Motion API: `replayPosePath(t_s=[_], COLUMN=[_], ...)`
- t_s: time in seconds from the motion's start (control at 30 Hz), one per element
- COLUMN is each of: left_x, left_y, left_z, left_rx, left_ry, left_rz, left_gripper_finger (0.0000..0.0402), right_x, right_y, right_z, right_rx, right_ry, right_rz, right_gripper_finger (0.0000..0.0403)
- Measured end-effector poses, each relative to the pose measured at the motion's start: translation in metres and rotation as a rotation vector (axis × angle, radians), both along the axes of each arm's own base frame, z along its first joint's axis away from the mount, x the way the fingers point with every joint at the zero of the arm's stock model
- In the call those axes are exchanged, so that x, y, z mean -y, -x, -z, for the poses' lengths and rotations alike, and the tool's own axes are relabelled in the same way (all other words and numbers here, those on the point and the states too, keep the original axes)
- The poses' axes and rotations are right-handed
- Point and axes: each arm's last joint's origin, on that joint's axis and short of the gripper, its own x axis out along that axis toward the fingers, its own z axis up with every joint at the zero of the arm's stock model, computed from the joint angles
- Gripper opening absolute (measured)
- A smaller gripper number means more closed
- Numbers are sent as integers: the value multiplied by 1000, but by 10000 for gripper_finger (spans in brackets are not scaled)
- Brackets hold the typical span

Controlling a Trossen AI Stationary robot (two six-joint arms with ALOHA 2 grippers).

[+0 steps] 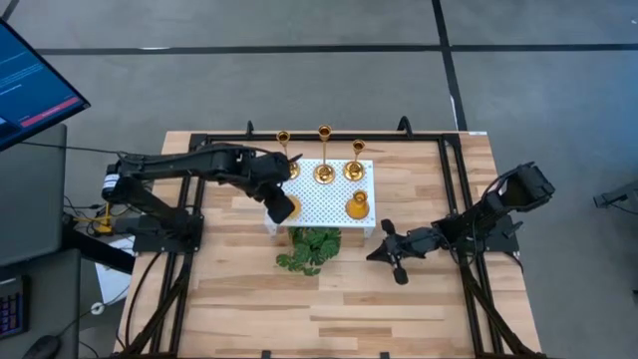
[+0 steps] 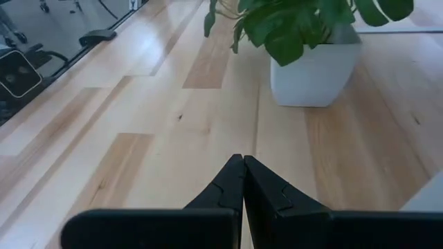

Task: Pick & Place candle stick holders
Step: Put the orange candle holder on the shelf

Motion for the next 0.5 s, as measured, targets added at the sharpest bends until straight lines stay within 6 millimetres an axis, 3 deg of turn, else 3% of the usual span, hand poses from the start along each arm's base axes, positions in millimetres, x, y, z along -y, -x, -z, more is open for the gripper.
replayPosePath(t_s=[0.5], left_x=[-1], left_y=[-6], left_z=[6], left_rx=[-33], left_ry=[8], left_rz=[-36], left_gripper_finger=[31], right_x=[-1], right_y=[0], right_z=[0], right_rx=[-4], right_ry=[-9], right_rz=[-30], right_gripper_finger=[0])
